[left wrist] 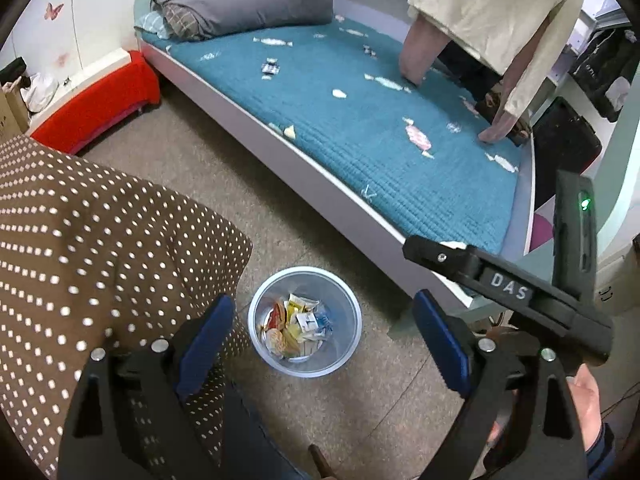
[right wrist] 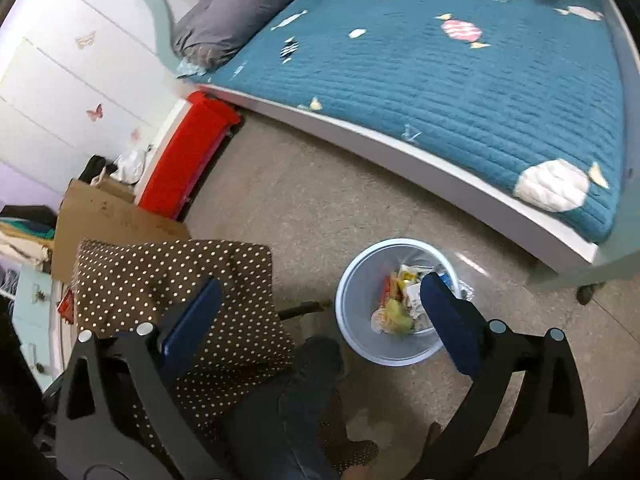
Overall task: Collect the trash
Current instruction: 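Move both open tools back over the table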
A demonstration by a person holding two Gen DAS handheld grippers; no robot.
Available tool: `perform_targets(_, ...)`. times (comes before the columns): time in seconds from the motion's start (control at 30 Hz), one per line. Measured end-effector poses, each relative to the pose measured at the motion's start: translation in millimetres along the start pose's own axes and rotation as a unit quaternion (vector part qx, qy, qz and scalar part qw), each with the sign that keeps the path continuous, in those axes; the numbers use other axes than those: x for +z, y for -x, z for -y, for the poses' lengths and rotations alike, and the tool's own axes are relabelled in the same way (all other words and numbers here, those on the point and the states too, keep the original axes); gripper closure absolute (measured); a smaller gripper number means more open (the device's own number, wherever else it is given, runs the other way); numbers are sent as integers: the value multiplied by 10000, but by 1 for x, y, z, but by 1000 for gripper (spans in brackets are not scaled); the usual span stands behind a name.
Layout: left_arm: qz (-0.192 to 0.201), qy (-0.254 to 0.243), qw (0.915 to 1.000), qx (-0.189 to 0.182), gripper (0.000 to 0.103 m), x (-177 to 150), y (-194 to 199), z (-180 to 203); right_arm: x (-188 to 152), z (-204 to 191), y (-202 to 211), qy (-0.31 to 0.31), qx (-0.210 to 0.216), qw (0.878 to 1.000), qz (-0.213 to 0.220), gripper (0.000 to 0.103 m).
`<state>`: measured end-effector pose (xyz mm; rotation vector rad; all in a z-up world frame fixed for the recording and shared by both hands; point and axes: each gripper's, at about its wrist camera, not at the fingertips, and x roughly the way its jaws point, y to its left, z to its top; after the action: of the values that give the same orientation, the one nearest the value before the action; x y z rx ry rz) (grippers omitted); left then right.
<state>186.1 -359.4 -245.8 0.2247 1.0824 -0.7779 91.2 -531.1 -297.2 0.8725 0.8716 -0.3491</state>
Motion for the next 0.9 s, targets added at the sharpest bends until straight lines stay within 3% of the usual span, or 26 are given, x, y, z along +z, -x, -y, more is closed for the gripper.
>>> perform_targets(0.37,685,3,9974,214,12,-6,70,-10,4,-55,52,559,137,9971,497,6)
perform_targets(0.9,1526,677,9833,721,12,-25,166,-109,-21,-213,78,1951,839,9752,624,6)
